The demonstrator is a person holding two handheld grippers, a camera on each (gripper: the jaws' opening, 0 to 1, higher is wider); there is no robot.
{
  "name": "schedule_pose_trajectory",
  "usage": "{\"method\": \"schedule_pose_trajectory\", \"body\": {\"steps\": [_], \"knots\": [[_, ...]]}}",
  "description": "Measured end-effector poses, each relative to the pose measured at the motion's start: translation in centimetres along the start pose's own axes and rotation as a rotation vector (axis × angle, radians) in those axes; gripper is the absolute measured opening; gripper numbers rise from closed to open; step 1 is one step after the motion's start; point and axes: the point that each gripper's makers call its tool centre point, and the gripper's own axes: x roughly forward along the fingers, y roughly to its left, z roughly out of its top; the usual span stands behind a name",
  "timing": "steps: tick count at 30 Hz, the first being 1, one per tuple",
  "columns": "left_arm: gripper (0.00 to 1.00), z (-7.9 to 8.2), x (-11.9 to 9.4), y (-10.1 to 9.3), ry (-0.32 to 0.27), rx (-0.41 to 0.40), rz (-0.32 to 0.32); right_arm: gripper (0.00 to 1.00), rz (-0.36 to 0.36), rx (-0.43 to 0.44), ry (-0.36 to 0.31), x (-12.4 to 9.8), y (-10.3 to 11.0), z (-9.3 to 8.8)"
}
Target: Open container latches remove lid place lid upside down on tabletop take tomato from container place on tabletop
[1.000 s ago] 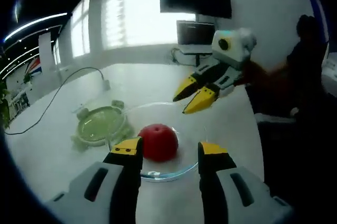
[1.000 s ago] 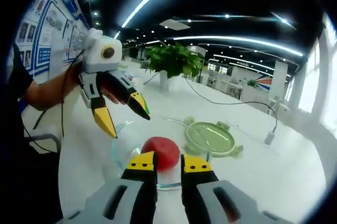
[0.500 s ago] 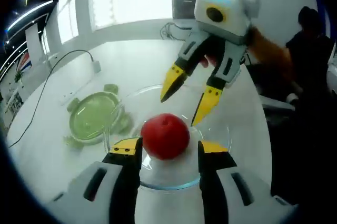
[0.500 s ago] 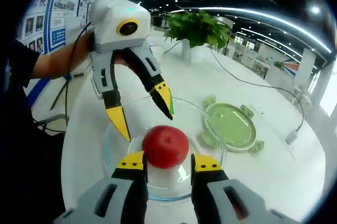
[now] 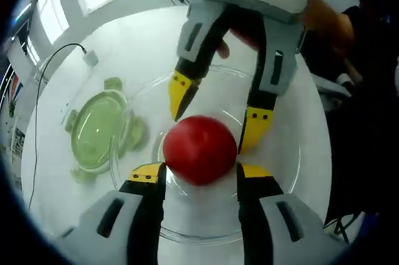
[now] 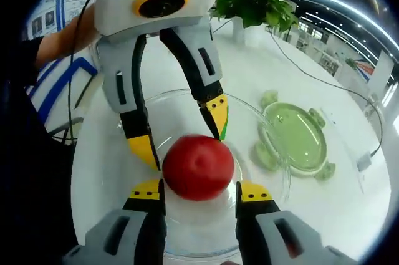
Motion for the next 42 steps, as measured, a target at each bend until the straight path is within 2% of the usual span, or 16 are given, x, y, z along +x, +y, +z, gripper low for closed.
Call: {"method": "schedule_pose_trajectory", "body": {"steps": [2, 5, 7, 8, 11, 13, 15, 21, 26, 30, 42], "knots": [[0.47, 0.0, 0.2, -0.1, 0.017, 0.009, -0.011, 0.39, 0.018, 0.005, 0.015, 0.6, -0.7, 0.1], [0.49, -0.2, 0.5, -0.1, 0.039, 0.004, -0.031, 0.39, 0.048, 0.01, 0.019, 1.1, -0.6, 0.0], [0.48, -1.1, 1.2, 0.1, 0.075, 0.034, -0.006, 0.4, 0.044, -0.018, 0.015, 1.3, -0.4, 0.0], [0.49, -0.4, 1.4, -0.2, 0.037, 0.051, -0.011, 0.4, 0.046, -0.017, 0.013, 1.2, -0.2, 0.1], [0.45, -0.9, 1.1, -1.0, 0.054, 0.039, 0.006, 0.39, 0.04, -0.02, 0.002, 1.2, 0.1, 0.0], [0.37, -0.7, 1.2, 0.1, 0.038, 0.049, 0.049, 0.39, 0.035, -0.014, 0.001, 1.1, 0.1, -0.1], [0.36, -0.7, 1.1, 0.0, 0.027, 0.043, 0.032, 0.38, 0.03, -0.016, -0.001, 1.1, 0.2, 0.0], [0.36, -0.5, 1.1, 0.3, 0.005, 0.069, 0.067, 0.38, 0.011, -0.035, -0.024, 0.8, -0.1, 0.1], [0.36, -0.3, 0.7, 0.1, -0.026, 0.072, 0.056, 0.38, 0.018, -0.033, -0.039, 0.4, 0.3, 0.2], [0.36, -0.1, 0.3, 0.0, -0.042, 0.09, 0.071, 0.38, 0.016, -0.038, -0.079, 0.2, 0.2, 0.7], [0.35, 1.8, -1.4, -0.2, -0.136, 0.063, 0.085, 0.38, -0.025, -0.071, -0.134, -2.0, -0.3, 1.9]]}}
